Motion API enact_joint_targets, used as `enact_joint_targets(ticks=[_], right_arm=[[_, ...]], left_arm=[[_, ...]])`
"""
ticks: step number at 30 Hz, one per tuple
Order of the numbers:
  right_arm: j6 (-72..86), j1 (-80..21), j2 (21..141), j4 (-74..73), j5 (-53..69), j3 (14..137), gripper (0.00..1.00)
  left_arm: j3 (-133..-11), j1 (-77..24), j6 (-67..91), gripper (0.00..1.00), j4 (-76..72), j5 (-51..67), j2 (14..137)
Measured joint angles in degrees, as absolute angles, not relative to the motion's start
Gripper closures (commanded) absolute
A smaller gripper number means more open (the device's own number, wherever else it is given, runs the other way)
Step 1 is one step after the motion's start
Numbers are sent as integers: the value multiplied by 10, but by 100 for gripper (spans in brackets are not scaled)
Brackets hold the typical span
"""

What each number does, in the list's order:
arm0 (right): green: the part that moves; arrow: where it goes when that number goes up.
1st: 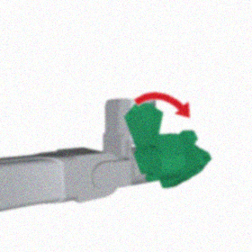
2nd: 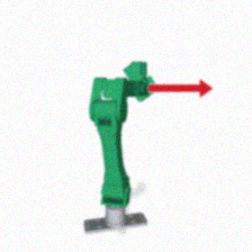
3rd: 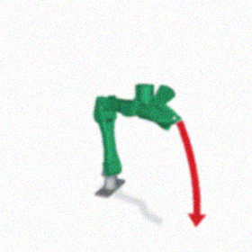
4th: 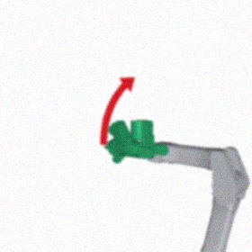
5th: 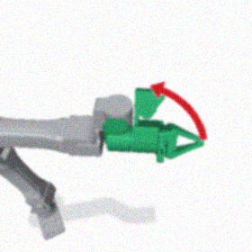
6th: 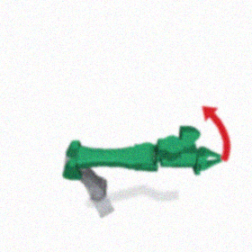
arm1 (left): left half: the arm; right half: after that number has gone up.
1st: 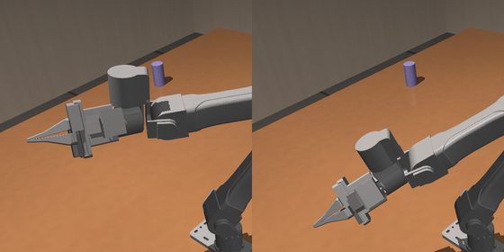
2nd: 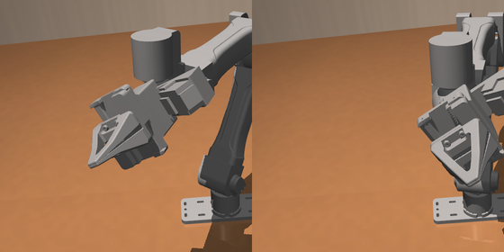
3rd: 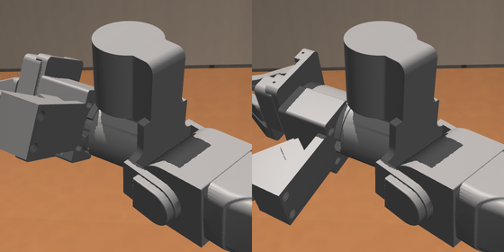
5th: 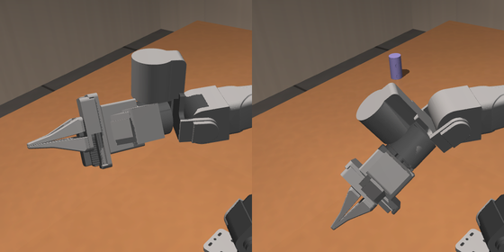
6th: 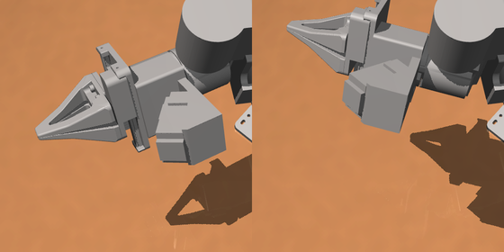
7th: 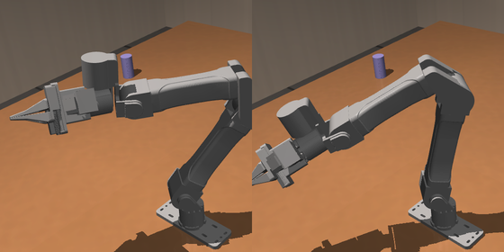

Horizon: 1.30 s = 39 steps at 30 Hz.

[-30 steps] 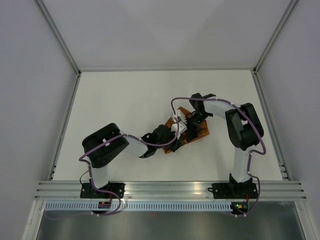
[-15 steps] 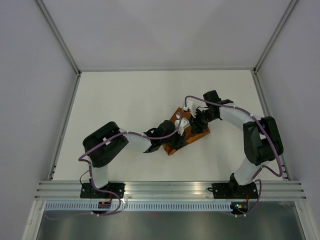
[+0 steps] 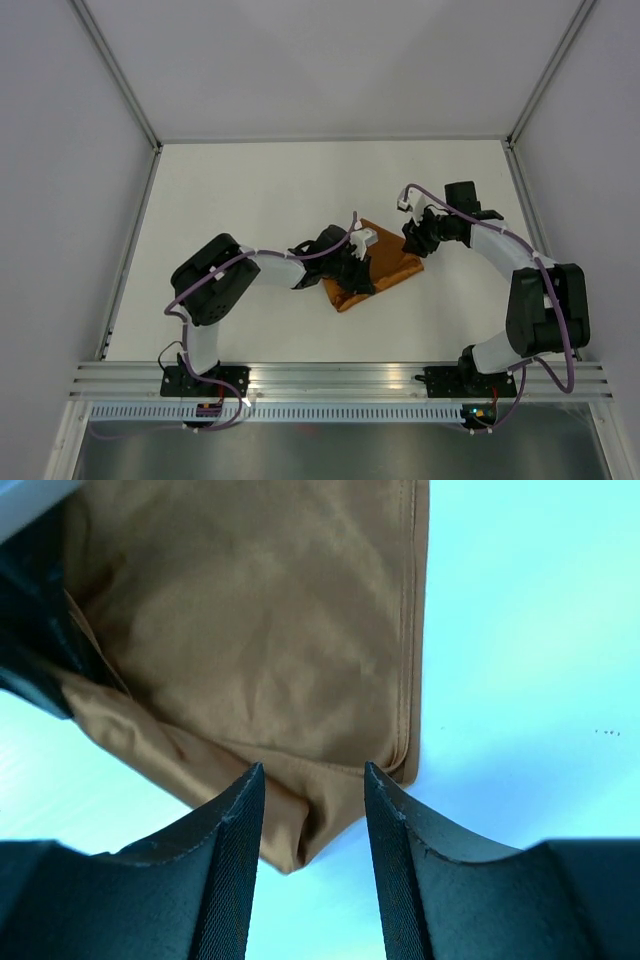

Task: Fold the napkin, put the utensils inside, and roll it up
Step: Roll the napkin at the center of the board.

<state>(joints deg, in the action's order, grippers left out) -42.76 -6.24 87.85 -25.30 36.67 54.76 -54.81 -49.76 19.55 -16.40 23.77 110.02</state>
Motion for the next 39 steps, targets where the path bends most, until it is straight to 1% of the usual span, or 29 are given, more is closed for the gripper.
enact_joint_targets(ticks=[5,11,15,20,27,32,39], right_arm=[[-441,-61,825,-250,377,509,48],[-500,-62,789,-284,403,477,47],[-530,-80,764,-296,408,448,46],[-538,-163,709,-263,377,379,44],[-537,-292,635,-168,293,284,43],[-544,-345,612,-99,239,236,41],[-563,-396,611,-39,201,208,41]], left_arm=[[-576,-464,227,98,-112,313,1119],[-606,-443,242,98,-50,368,1138],[-625,-433,256,98,-22,402,1154],[-634,-423,274,98,2,446,1170],[-639,-415,289,98,27,515,1195],[-642,-413,290,98,48,553,1210],[-658,-412,289,98,77,590,1231]])
